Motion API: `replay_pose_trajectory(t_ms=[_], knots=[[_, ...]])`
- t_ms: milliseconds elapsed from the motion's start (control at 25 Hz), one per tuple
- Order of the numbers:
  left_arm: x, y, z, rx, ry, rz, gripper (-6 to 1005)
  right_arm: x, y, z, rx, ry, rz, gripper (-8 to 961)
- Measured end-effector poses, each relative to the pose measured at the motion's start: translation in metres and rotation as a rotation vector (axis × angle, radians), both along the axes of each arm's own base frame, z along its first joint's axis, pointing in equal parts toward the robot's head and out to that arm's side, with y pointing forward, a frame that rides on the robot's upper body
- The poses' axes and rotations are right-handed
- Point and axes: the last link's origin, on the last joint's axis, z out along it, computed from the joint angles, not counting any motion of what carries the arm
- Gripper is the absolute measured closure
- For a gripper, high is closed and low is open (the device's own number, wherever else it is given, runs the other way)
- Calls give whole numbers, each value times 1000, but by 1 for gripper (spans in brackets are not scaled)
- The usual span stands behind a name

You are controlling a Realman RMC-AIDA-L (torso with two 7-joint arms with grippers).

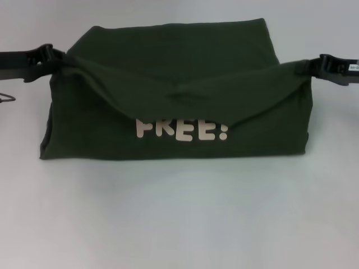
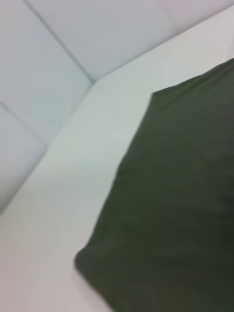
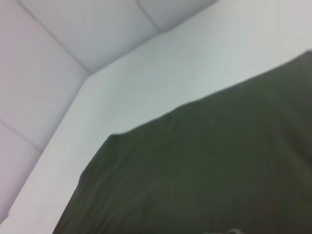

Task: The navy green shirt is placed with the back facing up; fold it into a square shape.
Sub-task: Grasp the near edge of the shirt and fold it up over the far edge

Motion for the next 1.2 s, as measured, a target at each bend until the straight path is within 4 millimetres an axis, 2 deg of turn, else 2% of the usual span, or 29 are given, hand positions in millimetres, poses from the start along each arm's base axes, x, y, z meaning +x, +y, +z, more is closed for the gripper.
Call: replay_pose_trajectory(t_ms=[320, 560, 880, 920, 1080, 1200], knots=[[-10, 6, -16, 87, 22, 35, 955, -4, 15, -19, 78, -61, -17, 837], [-14, 5, -35, 100, 37, 54, 955, 0, 17, -30, 89, -94, -48, 833], [-22, 5, -49, 134, 57, 118, 827, 2, 19, -38, 113, -136, -70, 827], [-25, 5, -49, 145, 62, 131, 784, 2, 20, -38, 113, -147, -67, 826], [-32, 4, -46, 177, 62, 163, 611, -3, 23, -40, 102, -190, -42, 632], [-38, 2, -38, 205, 34, 180, 544, -7, 28, -38, 109, -218, -24, 501]])
